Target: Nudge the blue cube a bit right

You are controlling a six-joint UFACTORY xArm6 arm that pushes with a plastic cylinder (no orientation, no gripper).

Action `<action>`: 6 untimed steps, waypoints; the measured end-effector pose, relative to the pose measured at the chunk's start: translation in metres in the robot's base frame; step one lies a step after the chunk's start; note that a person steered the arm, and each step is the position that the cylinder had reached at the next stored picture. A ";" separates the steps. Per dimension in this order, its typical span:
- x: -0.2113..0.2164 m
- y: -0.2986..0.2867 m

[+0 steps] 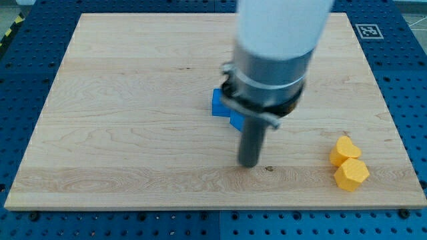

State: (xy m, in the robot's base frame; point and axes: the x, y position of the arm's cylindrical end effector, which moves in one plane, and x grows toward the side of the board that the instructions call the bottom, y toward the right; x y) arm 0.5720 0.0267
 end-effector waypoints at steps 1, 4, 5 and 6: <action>0.021 -0.050; -0.117 -0.049; -0.118 -0.045; -0.115 -0.044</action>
